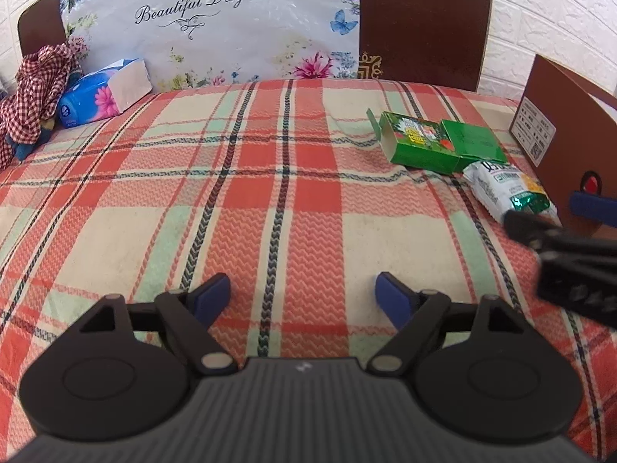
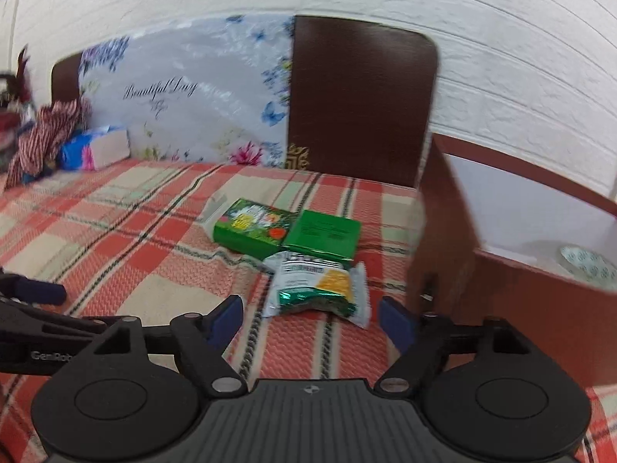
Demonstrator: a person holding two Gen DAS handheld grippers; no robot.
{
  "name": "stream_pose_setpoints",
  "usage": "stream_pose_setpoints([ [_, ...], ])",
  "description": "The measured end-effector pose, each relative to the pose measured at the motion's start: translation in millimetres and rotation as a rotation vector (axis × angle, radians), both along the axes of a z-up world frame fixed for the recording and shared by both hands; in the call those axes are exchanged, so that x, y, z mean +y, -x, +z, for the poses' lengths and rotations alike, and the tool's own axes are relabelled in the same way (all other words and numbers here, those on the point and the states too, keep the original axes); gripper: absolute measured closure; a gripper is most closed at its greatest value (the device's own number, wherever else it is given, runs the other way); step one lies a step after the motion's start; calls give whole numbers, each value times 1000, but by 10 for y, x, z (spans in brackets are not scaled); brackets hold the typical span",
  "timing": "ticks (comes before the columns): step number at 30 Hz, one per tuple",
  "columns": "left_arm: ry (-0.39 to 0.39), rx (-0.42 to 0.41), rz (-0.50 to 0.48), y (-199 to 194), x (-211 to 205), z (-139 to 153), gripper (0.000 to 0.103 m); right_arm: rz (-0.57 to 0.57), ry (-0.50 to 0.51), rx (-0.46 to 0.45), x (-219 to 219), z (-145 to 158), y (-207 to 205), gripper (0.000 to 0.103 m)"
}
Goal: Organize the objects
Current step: 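Withdraw the right gripper and move it to the snack packet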
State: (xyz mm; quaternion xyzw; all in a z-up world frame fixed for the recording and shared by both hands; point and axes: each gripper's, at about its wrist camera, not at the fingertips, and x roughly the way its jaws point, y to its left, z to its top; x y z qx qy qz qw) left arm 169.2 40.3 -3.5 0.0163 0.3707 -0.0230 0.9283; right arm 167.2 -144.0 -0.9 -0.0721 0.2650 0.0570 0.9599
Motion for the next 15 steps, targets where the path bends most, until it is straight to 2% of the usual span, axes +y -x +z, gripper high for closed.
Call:
stream_pose_setpoints([
  [3,6,-1,20,22,62,4,19,49,105,-19,260,-65,-35,33],
  [6,-4,-3,18,45,88,0,18,24,199,-54,332,-83,-149,33],
  [8,-3,4,25,44,89,6,18,0,226,-25,282,-126,-304,34],
  [9,-1,10,29,40,89,12,18,-6,234,3,245,-163,-377,48],
  [10,0,15,34,37,90,17,19,-6,227,22,200,-196,-406,57],
  [11,1,21,37,38,89,23,19,1,199,38,148,-194,-409,83],
  [12,3,26,39,42,88,29,19,10,157,65,101,-174,-396,103],
  [15,17,48,42,81,91,58,22,35,133,53,69,-131,-157,103],
])
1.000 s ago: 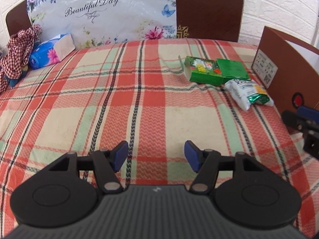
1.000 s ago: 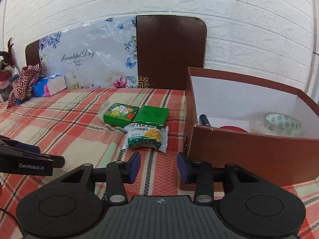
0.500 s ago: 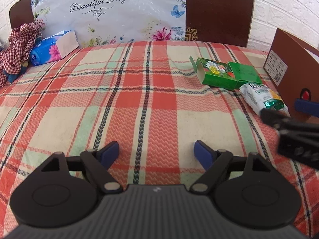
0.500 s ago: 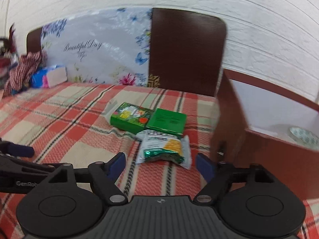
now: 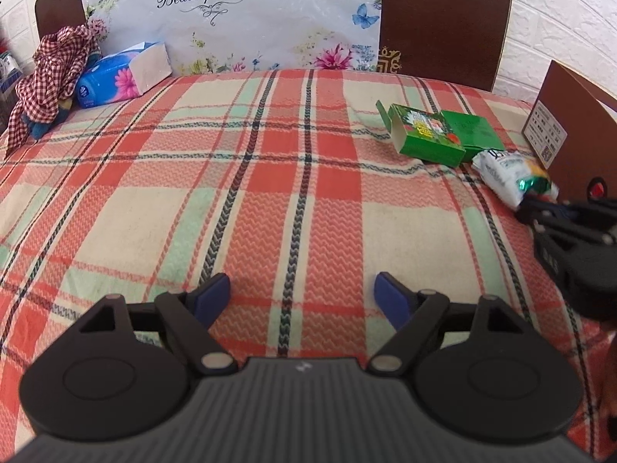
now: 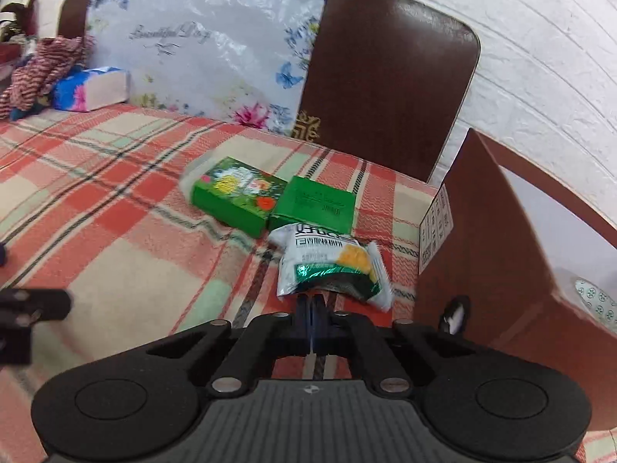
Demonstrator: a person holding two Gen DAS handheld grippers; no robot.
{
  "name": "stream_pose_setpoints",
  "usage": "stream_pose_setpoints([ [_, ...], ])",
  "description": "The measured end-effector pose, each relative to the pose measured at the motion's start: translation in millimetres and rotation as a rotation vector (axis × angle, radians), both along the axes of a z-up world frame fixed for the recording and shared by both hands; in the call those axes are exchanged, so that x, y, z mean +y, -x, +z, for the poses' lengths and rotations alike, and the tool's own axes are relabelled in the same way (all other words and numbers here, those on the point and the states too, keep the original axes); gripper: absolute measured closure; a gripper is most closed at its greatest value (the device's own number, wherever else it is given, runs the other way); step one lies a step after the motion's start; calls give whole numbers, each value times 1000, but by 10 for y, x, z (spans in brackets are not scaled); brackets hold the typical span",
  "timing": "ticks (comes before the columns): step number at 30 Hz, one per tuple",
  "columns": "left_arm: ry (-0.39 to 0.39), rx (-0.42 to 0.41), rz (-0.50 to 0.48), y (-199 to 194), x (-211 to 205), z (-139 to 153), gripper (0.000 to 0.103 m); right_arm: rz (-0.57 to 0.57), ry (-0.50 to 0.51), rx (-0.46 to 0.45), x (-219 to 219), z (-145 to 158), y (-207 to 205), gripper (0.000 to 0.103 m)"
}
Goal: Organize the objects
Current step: 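Withdraw the right gripper and move it to the snack packet, then grasp the green-and-white snack packet with the right gripper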
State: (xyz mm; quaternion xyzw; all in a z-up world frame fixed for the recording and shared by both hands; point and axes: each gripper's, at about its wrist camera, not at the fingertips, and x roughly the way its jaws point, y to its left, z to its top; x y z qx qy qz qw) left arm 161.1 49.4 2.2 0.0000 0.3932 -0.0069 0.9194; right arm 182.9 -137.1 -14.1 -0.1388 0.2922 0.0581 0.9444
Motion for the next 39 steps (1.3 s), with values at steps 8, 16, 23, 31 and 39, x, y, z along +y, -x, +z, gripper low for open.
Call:
stream_pose_setpoints([
  [8,163,36,-35,69,-29,164,27,147,21,-38,136,24,745,94],
  [16,184,24,-1,190,58,286,27,94,212,-127,250,92,-160,35],
  [23,220,71,-25,209,131,255,27,170,33,-12,39,100,273,63],
  [31,235,97,-249,517,-355,325,35,233,46,-25,-222,72,1773,34],
  [39,215,104,-224,556,-454,360,35,236,-169,18,-515,187,1544,27],
])
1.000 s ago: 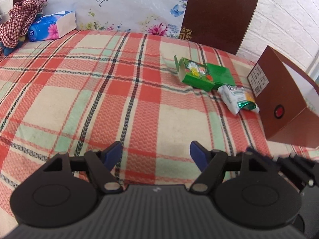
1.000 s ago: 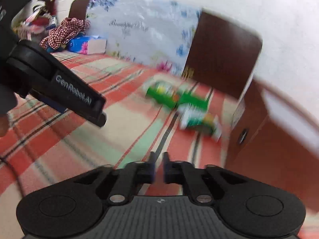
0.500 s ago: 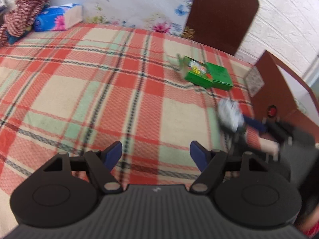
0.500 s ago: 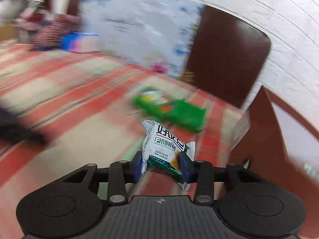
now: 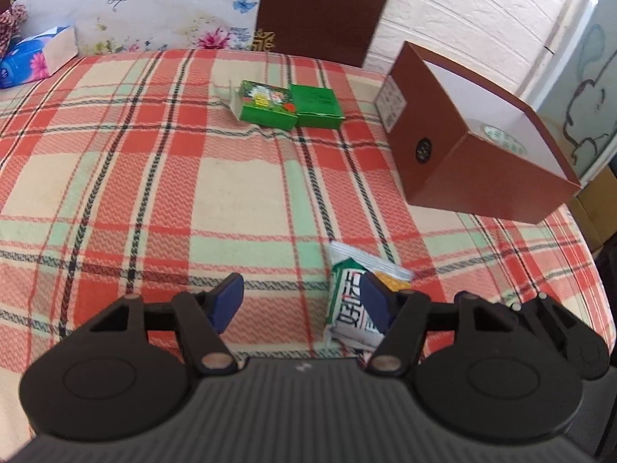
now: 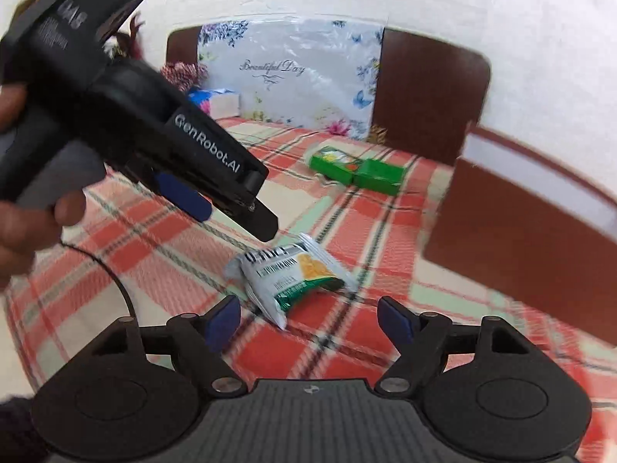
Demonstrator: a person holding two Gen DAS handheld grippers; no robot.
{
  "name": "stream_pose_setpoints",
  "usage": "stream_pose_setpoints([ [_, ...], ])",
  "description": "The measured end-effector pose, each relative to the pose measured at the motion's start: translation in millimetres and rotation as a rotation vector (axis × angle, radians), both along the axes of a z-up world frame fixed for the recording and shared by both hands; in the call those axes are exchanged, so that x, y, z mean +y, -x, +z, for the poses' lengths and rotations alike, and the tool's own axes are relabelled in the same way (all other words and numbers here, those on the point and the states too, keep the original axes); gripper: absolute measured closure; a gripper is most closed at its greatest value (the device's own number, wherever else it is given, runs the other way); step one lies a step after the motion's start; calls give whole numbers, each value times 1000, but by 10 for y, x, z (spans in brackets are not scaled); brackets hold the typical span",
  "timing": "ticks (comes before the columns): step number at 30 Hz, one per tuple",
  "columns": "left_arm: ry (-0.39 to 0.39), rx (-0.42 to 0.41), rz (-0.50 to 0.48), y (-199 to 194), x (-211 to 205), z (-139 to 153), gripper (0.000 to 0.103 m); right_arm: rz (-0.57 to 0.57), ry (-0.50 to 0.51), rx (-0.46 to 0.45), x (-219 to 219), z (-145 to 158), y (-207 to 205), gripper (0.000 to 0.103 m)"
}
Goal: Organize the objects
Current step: 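Grasp the green-and-white snack packet with the right gripper, then carry the snack packet into the box and release it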
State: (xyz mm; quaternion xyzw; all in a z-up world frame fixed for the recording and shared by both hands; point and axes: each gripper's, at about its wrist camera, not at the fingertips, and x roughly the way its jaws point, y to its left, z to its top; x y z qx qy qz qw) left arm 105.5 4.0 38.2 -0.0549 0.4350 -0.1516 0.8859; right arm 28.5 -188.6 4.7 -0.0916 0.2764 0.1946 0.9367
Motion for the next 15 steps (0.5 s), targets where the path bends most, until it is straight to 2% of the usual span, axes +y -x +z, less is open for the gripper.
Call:
stream_pose_setpoints([
  [2,-5,25,-7,-79,-43,-40,37,-7,-40,32,63,-40,-84,26],
  [4,-21,51,-42,-123,-142,-125,50,-4,-72,68,110,-98,-200,27],
  [5,3,46,-50,-125,-158,-156,53,-10,-74,87,131,-142,-263,30],
  [6,34,55,-54,-131,-162,-172,67,-16,-70,113,155,-190,-321,41],
  [7,71,76,-55,-143,-160,-169,81,-6,-77,113,177,-210,-333,44],
  [8,99,94,-58,-138,-168,-140,84,18,-85,106,185,-194,-308,54],
  [10,82,69,-80,-81,-268,-18,85,4,-82,70,174,-142,-244,56],
  [12,97,28,-130,-6,-392,160,85,-36,-101,22,88,-57,-195,59],
  [15,105,-82,-182,51,-636,514,85,-108,-127,-102,-121,205,-106,59],
])
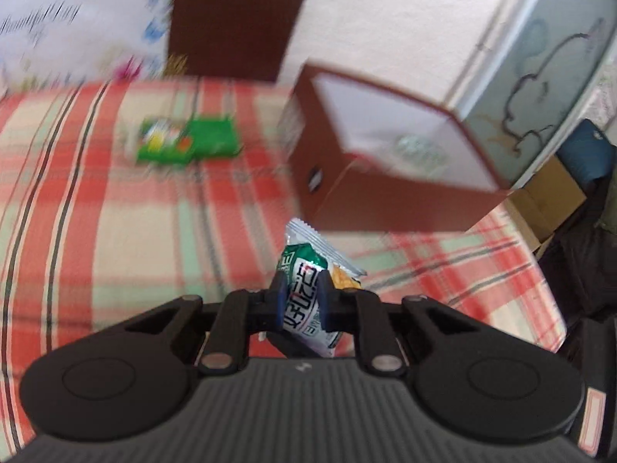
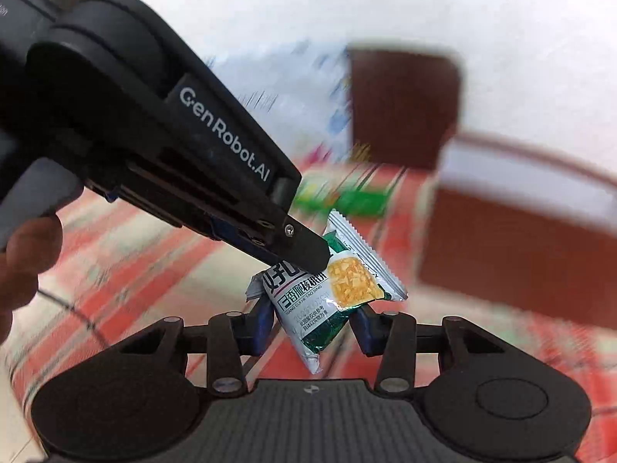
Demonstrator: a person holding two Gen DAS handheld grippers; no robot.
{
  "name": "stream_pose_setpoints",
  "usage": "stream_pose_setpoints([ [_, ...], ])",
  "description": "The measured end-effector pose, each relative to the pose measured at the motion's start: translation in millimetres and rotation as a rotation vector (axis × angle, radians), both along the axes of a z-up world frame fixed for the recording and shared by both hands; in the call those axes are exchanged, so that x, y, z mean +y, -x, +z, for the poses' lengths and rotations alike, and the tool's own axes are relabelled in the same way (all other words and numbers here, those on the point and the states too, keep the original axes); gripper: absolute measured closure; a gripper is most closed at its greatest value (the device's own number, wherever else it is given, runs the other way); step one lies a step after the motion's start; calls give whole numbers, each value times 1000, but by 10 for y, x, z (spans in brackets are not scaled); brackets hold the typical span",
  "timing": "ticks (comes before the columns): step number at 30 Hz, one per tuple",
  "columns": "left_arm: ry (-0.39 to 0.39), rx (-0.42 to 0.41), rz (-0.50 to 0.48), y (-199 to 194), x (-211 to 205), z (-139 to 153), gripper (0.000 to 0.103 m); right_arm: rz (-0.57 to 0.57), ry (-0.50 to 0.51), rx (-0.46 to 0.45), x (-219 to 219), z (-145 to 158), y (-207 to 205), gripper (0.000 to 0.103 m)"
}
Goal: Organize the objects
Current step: 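Carry the snack packet into the box and release it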
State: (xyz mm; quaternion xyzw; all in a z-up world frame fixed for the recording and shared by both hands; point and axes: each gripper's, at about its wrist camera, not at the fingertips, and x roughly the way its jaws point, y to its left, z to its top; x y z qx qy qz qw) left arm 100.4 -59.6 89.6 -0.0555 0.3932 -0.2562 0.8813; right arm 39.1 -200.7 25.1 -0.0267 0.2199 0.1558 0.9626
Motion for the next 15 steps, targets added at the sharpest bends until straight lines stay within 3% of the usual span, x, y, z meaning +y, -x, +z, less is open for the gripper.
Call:
stream_pose_setpoints([
  [6,13,-155,-101,-194,-645,531,83,-138,43,-186,-451,412,-126,59],
  [8,7,-189,-97,-343,-869,571,74,-188,54,-208,-585,461,-336,58],
  [9,-22,-202,-85,-434,-993,544,56,-219,78,-231,-632,445,-470,43],
  [10,-78,-213,-51,-514,-1111,483,50,-256,139,-245,-660,382,-633,32],
  [11,-142,-212,-15,-578,-1191,412,51,-307,217,-240,-687,285,-795,26],
  [12,-185,-195,6,-617,-1242,344,52,-367,269,-209,-735,199,-914,37],
  [15,-137,-173,-1,-558,-1128,222,51,-411,114,-217,-991,194,-712,41],
])
